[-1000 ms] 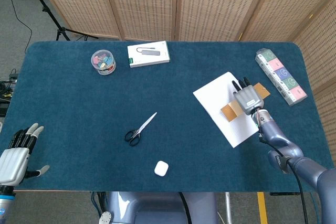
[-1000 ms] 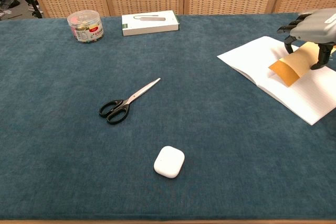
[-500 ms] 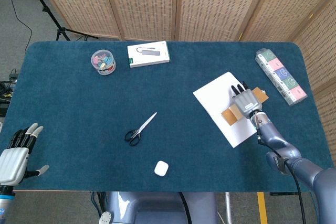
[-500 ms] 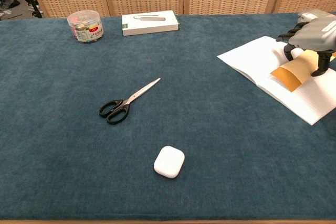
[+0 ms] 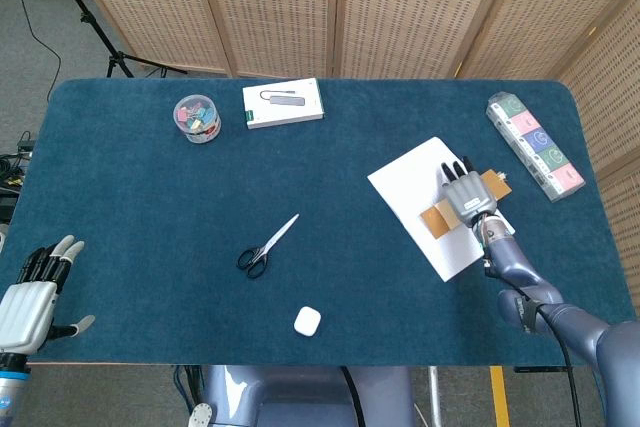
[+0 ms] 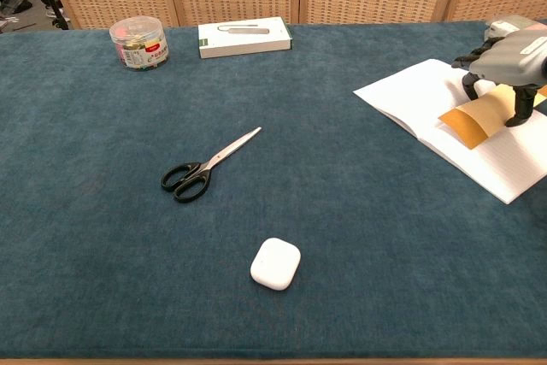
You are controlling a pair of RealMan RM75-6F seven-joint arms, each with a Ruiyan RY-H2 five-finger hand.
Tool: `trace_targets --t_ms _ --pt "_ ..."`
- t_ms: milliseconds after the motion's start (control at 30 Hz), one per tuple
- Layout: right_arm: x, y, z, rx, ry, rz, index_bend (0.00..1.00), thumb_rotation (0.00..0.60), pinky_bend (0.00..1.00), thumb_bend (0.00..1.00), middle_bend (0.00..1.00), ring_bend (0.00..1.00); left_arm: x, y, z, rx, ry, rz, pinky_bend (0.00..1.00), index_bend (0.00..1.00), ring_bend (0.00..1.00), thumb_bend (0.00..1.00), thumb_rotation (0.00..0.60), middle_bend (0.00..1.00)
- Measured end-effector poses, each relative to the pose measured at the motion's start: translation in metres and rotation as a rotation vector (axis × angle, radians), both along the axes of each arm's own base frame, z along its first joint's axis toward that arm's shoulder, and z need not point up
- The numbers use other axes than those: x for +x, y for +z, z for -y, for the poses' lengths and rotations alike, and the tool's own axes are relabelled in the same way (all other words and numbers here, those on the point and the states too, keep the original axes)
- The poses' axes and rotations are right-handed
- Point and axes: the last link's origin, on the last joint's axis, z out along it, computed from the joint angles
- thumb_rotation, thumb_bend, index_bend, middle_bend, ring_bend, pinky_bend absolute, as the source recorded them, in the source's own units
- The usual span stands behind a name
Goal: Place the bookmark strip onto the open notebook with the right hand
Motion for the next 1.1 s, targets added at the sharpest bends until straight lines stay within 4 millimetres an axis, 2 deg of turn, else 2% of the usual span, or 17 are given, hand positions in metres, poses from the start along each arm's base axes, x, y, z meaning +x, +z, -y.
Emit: trace_targets --t_ms 433,767,833,1000,1100 --pt "0.004 -0.009 -0.011 -0.014 -0.069 0.006 0.49 0.600 0.00 0.34 0.00 0.00 0.000 0.002 0.001 -0.006 -0.007 0.009 0.00 0.00 0.00 0.00 0.600 0.00" --pt "0.019 -0.016 -0.015 -0.021 -0.081 0.013 0.48 0.600 0.00 0.34 0.00 0.00 -0.001 0.002 0.001 -0.010 -0.007 0.011 0.00 0.00 0.00 0.00 0.600 0.00" --pt "0.022 -0.017 -0.016 -0.020 -0.078 0.004 0.45 0.600 0.00 0.34 0.00 0.00 -0.001 0.002 0.001 -0.010 -0.007 0.011 0.00 0.00 0.00 0.00 0.600 0.00" --pt "0.028 -0.020 -0.016 -0.016 -0.072 -0.015 0.27 0.600 0.00 0.31 0.00 0.00 -0.002 0.004 0.000 -0.008 -0.004 0.014 0.00 0.00 0.00 0.00 0.600 0.00" --pt "0.029 -0.020 -0.016 -0.015 -0.087 -0.010 0.22 0.600 0.00 0.31 0.00 0.00 -0.002 0.004 0.000 -0.007 -0.004 0.013 0.00 0.00 0.00 0.00 0.600 0.00"
